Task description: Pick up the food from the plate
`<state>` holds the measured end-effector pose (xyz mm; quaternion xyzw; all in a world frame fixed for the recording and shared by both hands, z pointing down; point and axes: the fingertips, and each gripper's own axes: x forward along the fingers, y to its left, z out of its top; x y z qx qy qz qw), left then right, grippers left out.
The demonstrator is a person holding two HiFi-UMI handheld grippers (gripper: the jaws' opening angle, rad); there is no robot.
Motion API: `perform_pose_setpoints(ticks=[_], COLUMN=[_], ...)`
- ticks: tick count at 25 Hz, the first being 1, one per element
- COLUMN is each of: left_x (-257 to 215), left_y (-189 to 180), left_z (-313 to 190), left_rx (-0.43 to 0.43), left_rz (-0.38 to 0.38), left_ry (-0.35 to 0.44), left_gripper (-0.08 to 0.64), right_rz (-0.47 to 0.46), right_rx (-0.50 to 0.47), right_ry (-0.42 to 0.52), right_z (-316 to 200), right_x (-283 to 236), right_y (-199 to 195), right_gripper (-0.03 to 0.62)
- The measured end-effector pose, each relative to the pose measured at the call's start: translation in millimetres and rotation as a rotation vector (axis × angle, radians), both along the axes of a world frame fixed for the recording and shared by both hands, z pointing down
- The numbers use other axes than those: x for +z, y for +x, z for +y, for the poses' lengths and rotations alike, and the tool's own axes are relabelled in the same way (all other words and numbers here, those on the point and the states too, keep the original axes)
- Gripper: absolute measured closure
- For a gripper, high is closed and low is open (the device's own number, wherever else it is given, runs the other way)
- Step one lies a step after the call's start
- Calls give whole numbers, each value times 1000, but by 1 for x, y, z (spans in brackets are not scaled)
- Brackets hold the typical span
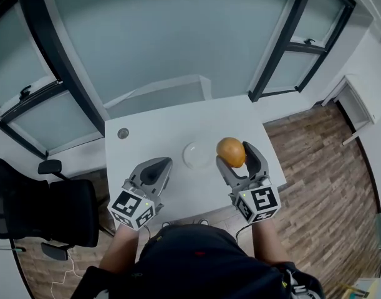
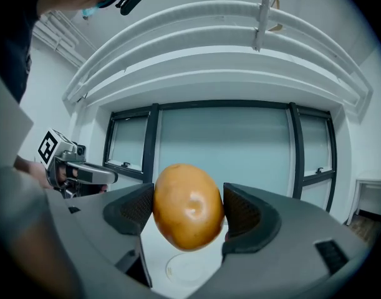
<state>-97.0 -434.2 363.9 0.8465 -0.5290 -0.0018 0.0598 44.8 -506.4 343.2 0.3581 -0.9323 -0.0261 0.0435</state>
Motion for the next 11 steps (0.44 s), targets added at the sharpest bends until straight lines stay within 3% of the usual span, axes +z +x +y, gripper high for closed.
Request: perform_pose_setpoints(ticks=[11], left_x=[-6], left_y=[2], left_z=[9], left_rx=[-8], left_rz=[13], left_ry=[9], left_gripper=[537], right_rz=[26], right_rx=[-17], right_ry=[26], right_z=[11], right_x=[-9], right_y=[-4], right_gripper=[229])
